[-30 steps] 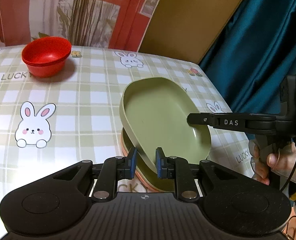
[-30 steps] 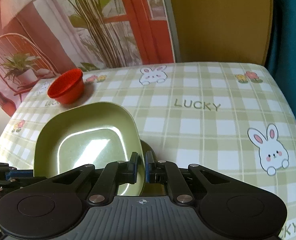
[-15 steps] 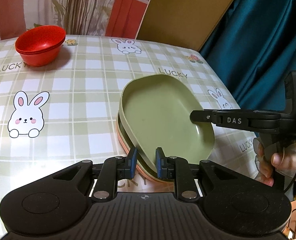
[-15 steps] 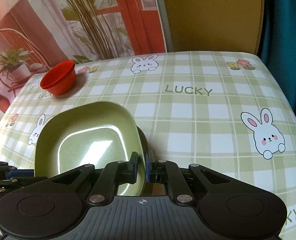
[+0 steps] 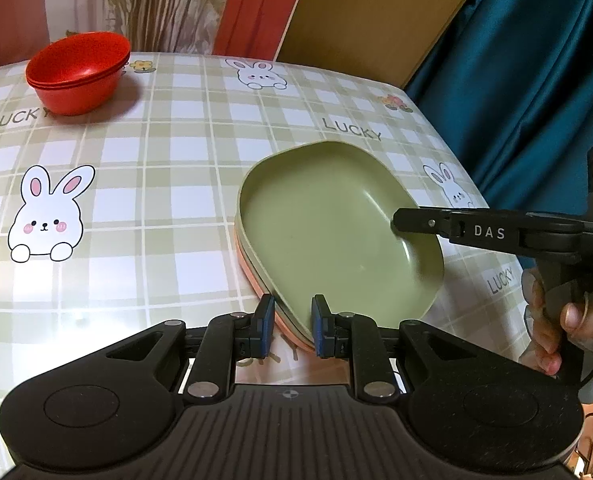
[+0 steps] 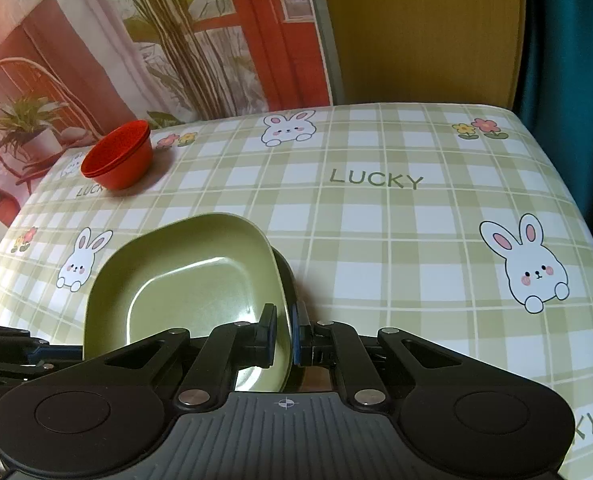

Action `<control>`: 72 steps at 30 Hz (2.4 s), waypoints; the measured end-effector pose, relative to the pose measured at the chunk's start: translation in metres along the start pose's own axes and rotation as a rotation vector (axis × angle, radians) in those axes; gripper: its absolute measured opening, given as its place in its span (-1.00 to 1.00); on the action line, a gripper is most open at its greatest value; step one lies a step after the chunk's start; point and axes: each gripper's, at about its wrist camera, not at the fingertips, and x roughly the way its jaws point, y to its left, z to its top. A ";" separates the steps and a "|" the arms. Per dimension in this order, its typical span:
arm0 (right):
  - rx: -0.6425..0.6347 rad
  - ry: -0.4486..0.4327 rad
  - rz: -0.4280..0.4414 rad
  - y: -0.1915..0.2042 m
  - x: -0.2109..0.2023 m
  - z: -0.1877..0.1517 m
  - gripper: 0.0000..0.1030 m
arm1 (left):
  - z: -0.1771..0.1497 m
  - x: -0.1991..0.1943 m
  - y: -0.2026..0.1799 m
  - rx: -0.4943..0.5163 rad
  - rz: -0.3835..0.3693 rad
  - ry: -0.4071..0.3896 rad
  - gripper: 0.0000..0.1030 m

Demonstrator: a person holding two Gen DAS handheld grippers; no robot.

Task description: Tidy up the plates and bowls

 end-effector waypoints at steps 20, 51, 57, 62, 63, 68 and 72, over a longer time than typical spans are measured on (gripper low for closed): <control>0.008 -0.003 -0.015 -0.006 -0.002 -0.003 -0.82 | 0.004 -0.003 0.003 -0.004 0.027 -0.014 -0.60; 0.055 -0.002 0.014 -0.008 0.016 -0.014 -0.64 | 0.002 0.001 0.005 -0.018 0.033 0.003 -0.59; 0.055 0.008 0.005 -0.007 0.016 -0.012 -0.63 | 0.002 0.001 0.005 -0.017 0.033 0.005 -0.59; 0.028 -0.029 0.013 -0.004 0.001 -0.007 -0.63 | 0.002 0.000 0.006 -0.019 0.038 0.001 -0.59; 0.019 -0.040 0.012 -0.003 -0.003 -0.006 -0.68 | 0.002 0.000 0.006 -0.021 0.038 0.002 -0.59; -0.026 -0.062 -0.022 -0.003 -0.013 -0.003 -0.94 | 0.002 0.000 0.005 -0.023 0.036 0.000 -0.59; -0.031 -0.066 -0.022 -0.004 -0.012 -0.005 -0.97 | 0.002 -0.001 0.005 -0.020 0.035 0.000 -0.59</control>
